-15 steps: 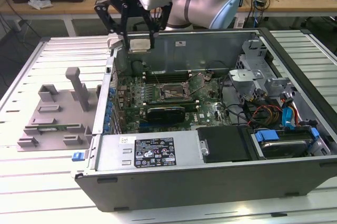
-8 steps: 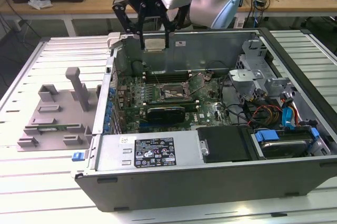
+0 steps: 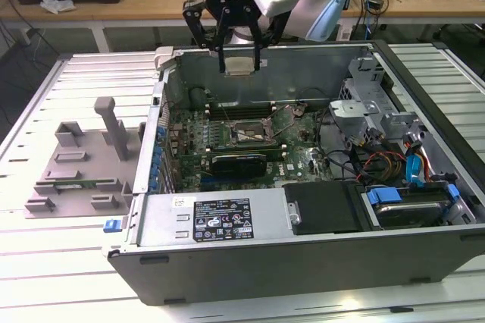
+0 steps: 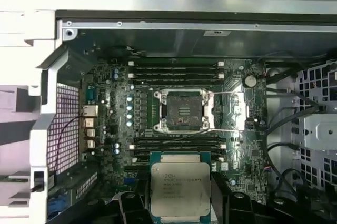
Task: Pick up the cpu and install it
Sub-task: 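Pick up the cpu and move it towards the insertion slot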
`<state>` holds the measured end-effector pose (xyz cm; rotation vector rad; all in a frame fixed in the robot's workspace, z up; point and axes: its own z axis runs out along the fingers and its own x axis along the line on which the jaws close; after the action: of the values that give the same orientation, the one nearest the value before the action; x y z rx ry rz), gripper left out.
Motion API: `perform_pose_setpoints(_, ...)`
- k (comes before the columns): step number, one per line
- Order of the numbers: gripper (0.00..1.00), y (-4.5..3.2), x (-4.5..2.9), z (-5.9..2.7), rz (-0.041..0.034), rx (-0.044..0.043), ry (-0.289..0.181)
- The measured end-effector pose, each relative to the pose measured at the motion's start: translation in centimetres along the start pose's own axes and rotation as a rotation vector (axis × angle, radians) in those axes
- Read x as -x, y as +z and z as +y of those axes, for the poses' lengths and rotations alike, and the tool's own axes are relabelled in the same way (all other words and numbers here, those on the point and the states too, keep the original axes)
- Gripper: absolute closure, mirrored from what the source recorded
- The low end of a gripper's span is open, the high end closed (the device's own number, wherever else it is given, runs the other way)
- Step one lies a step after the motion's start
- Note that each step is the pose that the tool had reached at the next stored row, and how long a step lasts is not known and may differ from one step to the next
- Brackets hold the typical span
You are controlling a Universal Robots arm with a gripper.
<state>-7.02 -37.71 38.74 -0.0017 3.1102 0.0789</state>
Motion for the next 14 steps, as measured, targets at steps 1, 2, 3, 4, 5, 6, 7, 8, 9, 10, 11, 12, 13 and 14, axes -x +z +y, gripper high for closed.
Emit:
perform_pose_setpoints(1, 0.45, 0.32, 0.03, 0.34, -0.0001, 0.0001, -0.001)
perform_pose_setpoints(2, 0.45, 0.70, 0.03, 0.78, 0.0001, 0.0000, -0.001)
perform_pose_setpoints(3, 0.45, 1.10, 0.04, 1.09, 0.0000, 0.0002, -0.001)
perform_pose_setpoints(4, 0.45, 1.28, 0.04, 1.20, 0.0000, 0.0003, -0.002)
perform_pose_setpoints(5, 0.45, 1.49, 0.06, 1.34, 0.0001, 0.0000, -0.002)
perform_pose_setpoints(6, 0.45, 1.94, 0.13, 1.67, 0.0000, 0.0003, -0.002)
perform_pose_setpoints(7, 0.45, 2.15, 0.17, 1.81, 0.0000, 0.0002, -0.002)
perform_pose_setpoints(8, 0.45, 2.35, 0.21, 1.95, 0.0002, 0.0001, -0.003)
perform_pose_setpoints(9, 0.45, 2.72, 0.30, 2.13, 0.0001, 0.0002, -0.003)
perform_pose_setpoints(10, 0.45, 2.97, 0.37, 2.21, 0.0001, 0.0001, -0.003)
perform_pose_setpoints(11, 0.45, 3.17, 0.43, 2.26, 0.0002, 0.0001, -0.003)
perform_pose_setpoints(12, 0.45, 3.49, 0.53, 2.32, 0.0002, 0.0001, -0.003)
perform_pose_setpoints(13, 0.45, 3.80, 0.60, 2.37, 0.0002, 0.0002, -0.003)
perform_pose_setpoints(14, 0.45, 4.07, 0.68, 2.41, 0.0002, 0.0000, -0.003)
